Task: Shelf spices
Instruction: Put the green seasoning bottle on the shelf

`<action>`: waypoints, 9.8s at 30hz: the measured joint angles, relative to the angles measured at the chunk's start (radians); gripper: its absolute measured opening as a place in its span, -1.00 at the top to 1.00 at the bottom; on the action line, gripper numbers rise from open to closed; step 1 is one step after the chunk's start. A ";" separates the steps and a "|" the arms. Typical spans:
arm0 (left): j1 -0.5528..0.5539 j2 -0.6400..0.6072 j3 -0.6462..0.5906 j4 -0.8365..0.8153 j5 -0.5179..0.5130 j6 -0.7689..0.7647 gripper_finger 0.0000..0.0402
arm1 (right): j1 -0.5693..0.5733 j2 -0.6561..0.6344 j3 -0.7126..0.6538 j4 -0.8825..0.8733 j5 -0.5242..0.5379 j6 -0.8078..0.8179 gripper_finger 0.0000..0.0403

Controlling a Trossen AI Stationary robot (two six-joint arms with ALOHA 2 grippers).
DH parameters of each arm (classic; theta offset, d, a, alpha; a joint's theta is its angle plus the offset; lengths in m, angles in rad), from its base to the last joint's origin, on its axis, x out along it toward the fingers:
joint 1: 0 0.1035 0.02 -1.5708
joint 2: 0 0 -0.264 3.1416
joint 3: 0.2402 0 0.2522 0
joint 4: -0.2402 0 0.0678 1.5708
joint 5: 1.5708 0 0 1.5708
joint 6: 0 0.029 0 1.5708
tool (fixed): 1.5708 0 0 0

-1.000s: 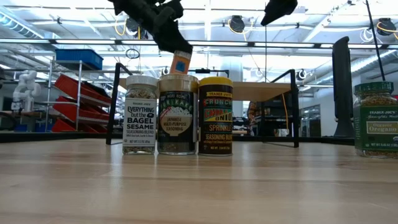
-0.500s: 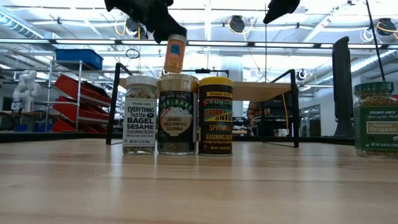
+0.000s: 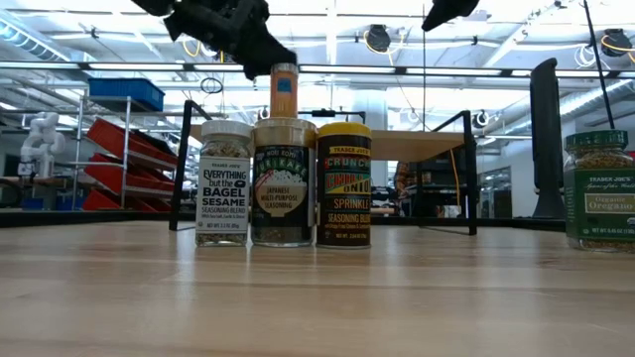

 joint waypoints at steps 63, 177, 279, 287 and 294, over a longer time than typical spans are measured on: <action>-0.066 -0.312 -0.042 0.015 -0.148 -0.193 -0.60 | 0.002 -0.001 0.000 -0.285 -0.008 0.190 -0.48; -0.457 -0.305 -0.051 0.069 -0.376 -0.098 -0.60 | 0.074 0.267 0.217 -0.477 -0.241 0.383 0.01; -0.435 -0.072 0.025 0.326 -0.412 -0.073 -0.84 | -0.235 0.457 0.926 -0.355 -0.111 -0.284 0.01; -0.435 -0.005 0.058 0.323 -0.447 -0.047 -0.93 | -0.235 0.459 0.926 -0.353 -0.111 -0.280 0.01; -0.435 0.052 0.102 0.324 -0.517 -0.033 -0.93 | -0.230 0.467 0.927 -0.353 -0.110 -0.280 0.01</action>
